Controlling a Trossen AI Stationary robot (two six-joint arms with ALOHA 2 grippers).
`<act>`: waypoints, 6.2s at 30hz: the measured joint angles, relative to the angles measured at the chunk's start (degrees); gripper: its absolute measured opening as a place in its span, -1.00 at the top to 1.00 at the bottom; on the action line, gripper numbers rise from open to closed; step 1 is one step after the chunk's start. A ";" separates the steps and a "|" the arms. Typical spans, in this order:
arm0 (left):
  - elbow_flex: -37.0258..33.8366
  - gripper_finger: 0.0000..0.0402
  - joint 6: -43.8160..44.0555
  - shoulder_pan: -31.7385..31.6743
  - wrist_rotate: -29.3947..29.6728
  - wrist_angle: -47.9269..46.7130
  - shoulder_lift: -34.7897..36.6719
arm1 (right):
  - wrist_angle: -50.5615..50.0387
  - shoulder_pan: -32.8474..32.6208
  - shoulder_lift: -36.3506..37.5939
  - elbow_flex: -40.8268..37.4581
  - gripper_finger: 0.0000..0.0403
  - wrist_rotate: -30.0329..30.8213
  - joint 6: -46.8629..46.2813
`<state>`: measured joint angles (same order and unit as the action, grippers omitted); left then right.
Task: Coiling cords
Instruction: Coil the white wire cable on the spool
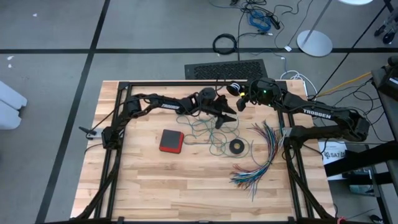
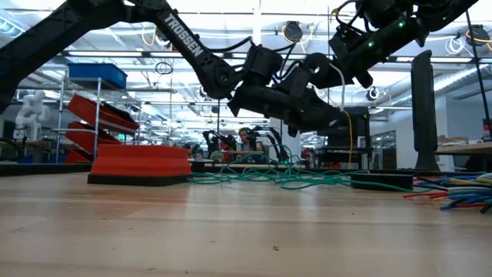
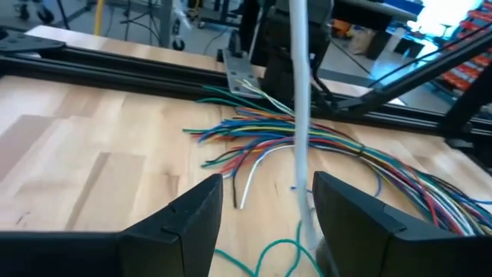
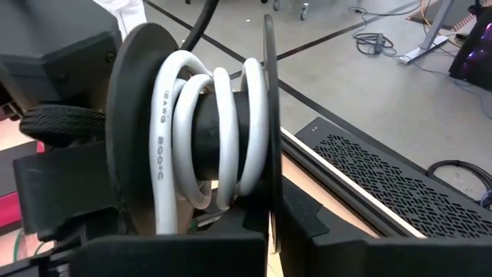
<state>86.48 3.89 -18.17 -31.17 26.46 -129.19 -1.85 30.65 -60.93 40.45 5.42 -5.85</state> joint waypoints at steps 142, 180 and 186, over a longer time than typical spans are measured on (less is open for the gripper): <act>16.46 0.93 25.42 -6.19 15.14 -17.74 -11.23 | 2.60 1.14 -38.73 0.10 0.90 32.09 35.37; 16.33 0.93 13.59 -4.56 24.73 -24.69 -11.52 | -0.83 3.47 -27.85 0.06 0.60 1.24 31.28; 16.33 0.84 13.51 -3.93 25.20 -24.90 -11.54 | 2.08 2.88 -27.75 0.32 0.60 0.54 31.78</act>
<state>102.80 17.40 -22.09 -5.97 1.56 -140.73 0.23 33.53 -88.67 40.77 5.96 25.93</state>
